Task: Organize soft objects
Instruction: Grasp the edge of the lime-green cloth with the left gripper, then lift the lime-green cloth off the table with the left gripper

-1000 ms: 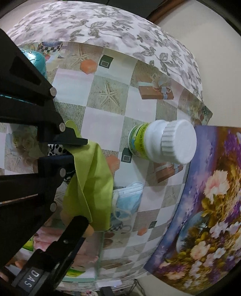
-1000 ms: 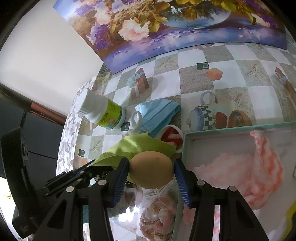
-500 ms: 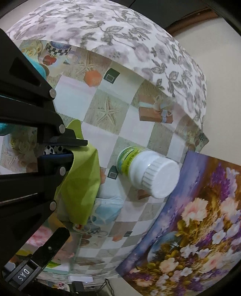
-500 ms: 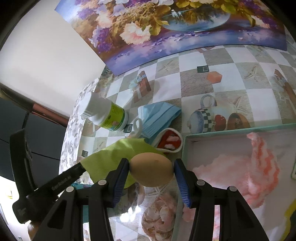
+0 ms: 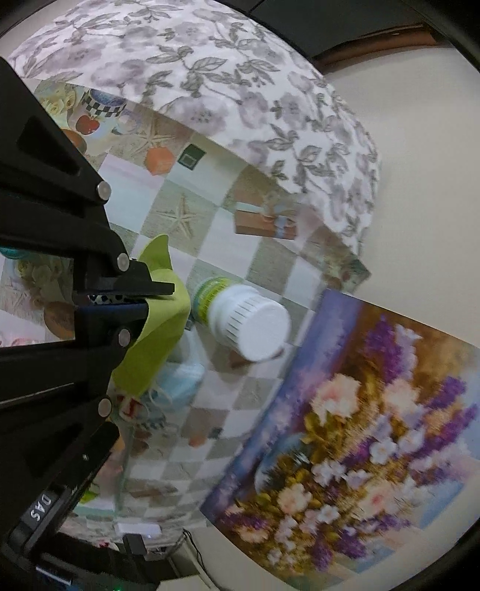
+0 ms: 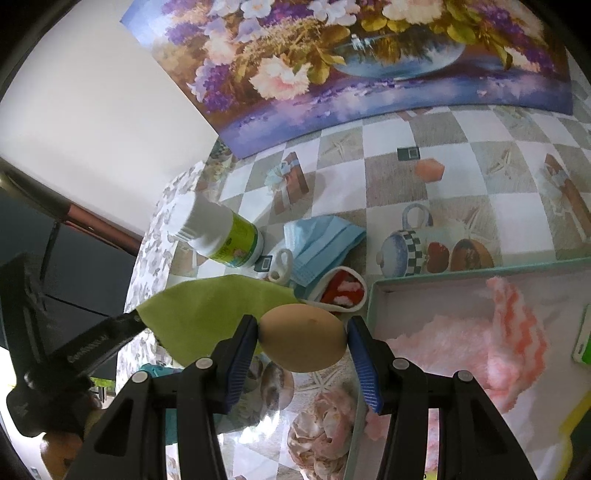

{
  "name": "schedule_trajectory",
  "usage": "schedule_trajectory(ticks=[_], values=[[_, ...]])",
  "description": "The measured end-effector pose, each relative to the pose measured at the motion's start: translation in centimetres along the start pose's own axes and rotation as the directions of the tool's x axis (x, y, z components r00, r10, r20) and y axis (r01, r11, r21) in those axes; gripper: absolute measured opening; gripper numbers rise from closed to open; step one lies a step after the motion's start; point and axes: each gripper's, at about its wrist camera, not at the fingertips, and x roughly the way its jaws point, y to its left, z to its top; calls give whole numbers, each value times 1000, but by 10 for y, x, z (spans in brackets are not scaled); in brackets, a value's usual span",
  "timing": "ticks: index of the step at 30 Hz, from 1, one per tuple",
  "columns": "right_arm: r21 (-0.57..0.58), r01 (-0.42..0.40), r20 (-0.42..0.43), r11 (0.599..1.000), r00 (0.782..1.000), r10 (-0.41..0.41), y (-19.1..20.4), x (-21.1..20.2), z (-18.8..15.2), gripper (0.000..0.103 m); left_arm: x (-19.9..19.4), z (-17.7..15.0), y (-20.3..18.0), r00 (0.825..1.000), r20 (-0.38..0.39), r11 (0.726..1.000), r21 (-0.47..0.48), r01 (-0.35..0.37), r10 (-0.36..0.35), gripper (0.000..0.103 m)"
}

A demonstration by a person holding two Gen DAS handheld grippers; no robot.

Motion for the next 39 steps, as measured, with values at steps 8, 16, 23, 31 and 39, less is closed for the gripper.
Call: schedule_trajectory(ticks=[8, 16, 23, 31, 39], values=[[-21, -9, 28, 1000, 1000, 10, 7, -13, 3, 53, -17, 4, -11, 999, 24, 999, 42, 33, -34, 3], [-12, -4, 15, 1000, 1000, 5, 5, -9, 2, 53, -3, -1, -6, 1000, -15, 1000, 27, 11, -10, 3], [-6, -2, 12, 1000, 1000, 2, 3, -8, 1, 53, 22, -7, -11, 995, -91, 995, 84, -44, 52, 7], [3, -2, 9, 1000, 1000, 2, -1, -9, 2, 53, 52, -19, -24, 981, -117, 977, 164, -134, 154, 38], [9, -6, 12, 1000, 1000, 6, -2, -10, 2, 53, 61, -24, -18, 971, -100, 967, 157, -199, 216, 4]])
